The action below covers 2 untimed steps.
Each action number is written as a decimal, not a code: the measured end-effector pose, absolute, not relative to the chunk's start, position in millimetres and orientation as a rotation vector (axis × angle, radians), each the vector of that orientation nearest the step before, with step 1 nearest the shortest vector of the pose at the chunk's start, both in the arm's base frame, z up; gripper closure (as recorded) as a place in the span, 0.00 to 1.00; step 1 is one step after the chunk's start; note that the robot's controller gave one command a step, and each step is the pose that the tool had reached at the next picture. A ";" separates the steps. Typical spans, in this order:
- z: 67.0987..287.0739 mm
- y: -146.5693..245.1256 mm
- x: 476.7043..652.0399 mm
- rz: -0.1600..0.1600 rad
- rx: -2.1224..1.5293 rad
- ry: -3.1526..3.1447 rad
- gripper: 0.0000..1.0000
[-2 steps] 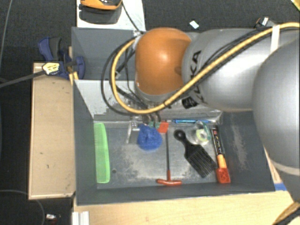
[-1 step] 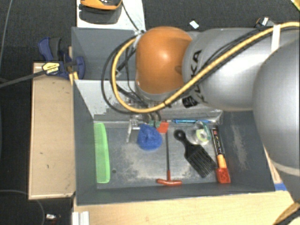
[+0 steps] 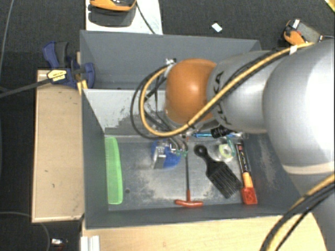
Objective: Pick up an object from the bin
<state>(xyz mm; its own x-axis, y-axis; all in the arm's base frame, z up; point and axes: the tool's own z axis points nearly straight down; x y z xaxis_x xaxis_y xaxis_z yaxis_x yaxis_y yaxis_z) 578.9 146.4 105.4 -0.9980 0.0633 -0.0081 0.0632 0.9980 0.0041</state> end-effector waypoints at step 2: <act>99.7 90.5 584.9 0.003 -0.219 3.130 0.00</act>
Offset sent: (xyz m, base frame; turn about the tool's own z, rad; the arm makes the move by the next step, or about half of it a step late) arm 0.0056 -0.0547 -0.0054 -0.2057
